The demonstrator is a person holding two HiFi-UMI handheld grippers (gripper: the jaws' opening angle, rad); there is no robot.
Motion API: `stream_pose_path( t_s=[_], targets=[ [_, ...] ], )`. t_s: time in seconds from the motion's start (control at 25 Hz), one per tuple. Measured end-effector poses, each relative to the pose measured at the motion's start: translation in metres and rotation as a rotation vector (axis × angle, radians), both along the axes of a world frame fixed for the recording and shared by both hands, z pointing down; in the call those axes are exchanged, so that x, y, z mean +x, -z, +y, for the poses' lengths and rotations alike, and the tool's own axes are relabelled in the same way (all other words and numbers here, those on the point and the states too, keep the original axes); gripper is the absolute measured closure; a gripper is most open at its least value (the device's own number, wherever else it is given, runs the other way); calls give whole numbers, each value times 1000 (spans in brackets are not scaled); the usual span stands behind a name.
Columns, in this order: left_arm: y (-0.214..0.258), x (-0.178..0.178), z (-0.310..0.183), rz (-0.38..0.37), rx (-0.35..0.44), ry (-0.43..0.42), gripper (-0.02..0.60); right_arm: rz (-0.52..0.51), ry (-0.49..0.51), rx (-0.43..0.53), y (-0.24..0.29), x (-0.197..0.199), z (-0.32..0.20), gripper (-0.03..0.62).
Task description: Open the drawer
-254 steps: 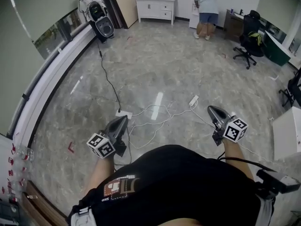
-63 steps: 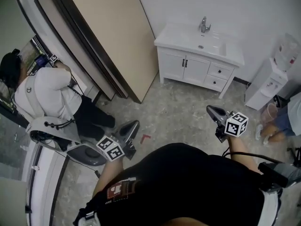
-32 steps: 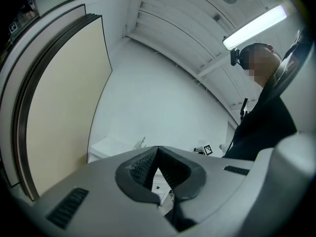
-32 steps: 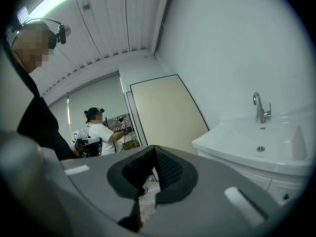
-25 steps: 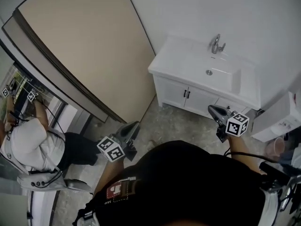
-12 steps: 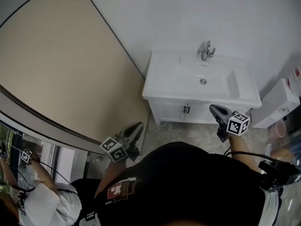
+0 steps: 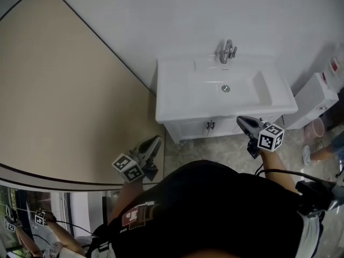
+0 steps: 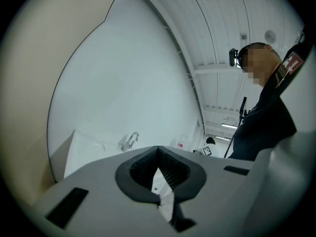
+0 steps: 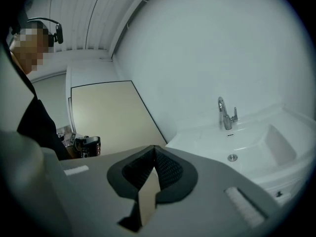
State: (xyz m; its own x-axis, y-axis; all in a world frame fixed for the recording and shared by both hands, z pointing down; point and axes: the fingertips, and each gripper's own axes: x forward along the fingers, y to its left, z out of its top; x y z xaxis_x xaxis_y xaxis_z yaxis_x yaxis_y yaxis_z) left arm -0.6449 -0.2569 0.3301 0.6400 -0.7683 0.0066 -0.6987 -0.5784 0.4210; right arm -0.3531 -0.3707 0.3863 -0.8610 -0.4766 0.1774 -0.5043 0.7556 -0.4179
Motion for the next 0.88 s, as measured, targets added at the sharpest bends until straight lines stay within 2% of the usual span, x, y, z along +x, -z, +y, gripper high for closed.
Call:
stream_pose_path(
  t_s=[0.16, 0.56, 0.68, 0.88],
  targets=[
    [-6, 10, -52, -20, 1, -5, 594, -18, 8, 5, -9, 4, -54, 597],
    [18, 62, -175, -66, 8, 110, 594, -52, 145, 71, 14, 26, -212, 597],
    [15, 81, -201, -83, -21, 102, 594, -44, 166, 78, 7, 32, -243, 597],
    [2, 105, -238, -106, -75, 62, 594, -67, 143, 64, 0, 51, -275, 597]
  ],
)
